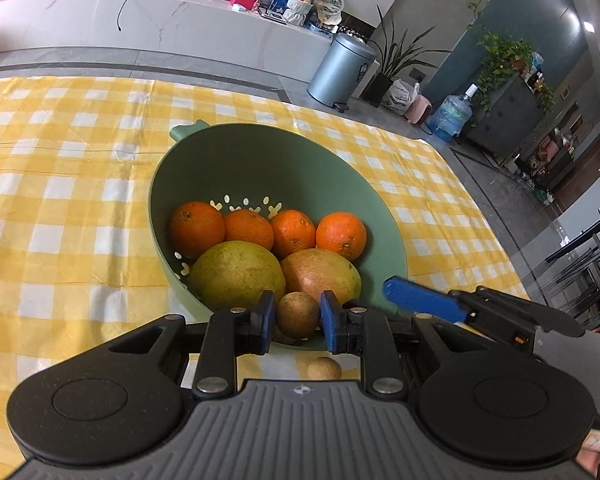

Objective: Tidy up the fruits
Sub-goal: 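Carry both kiwis into the green colander and open both tools, then withdraw both open tools from the colander toward the remaining kiwis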

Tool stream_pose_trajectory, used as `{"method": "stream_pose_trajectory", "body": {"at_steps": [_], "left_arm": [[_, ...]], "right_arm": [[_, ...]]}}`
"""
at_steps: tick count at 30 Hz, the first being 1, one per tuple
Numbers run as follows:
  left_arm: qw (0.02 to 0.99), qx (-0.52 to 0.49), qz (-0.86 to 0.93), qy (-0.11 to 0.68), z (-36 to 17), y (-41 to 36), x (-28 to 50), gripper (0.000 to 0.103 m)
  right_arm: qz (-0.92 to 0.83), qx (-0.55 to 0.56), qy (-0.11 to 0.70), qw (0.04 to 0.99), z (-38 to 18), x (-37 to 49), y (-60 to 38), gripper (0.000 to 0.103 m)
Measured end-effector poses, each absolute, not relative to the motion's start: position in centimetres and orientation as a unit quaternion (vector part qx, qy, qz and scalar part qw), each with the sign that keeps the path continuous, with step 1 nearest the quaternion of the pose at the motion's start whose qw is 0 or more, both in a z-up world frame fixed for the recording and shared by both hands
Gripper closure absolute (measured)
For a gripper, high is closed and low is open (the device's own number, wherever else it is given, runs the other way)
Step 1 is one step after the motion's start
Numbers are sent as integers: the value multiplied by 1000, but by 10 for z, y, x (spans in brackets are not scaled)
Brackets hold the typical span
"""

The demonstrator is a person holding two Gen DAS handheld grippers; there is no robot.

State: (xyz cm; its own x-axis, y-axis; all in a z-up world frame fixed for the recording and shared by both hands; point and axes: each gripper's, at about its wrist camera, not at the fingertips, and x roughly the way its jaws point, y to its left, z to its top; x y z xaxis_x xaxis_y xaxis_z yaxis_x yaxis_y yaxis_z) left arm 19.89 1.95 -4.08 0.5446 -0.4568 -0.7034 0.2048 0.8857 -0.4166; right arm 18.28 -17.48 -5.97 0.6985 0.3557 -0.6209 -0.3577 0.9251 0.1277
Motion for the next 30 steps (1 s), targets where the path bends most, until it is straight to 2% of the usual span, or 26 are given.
{"method": "stream_pose_trajectory", "body": {"at_steps": [14,22,30], "left_arm": [[891,-148,-167,396,-30,22,187,72],[913,-71,-157,370,-16,16,159,72],[910,-18,-157,384,-16,11,146,72]], "right_arm": [[186,26,319,929,-62,180,-188,65],[187,39,308,932,-62,175,-195,65],[175,40,273,945,-61,144,-205,65]]}}
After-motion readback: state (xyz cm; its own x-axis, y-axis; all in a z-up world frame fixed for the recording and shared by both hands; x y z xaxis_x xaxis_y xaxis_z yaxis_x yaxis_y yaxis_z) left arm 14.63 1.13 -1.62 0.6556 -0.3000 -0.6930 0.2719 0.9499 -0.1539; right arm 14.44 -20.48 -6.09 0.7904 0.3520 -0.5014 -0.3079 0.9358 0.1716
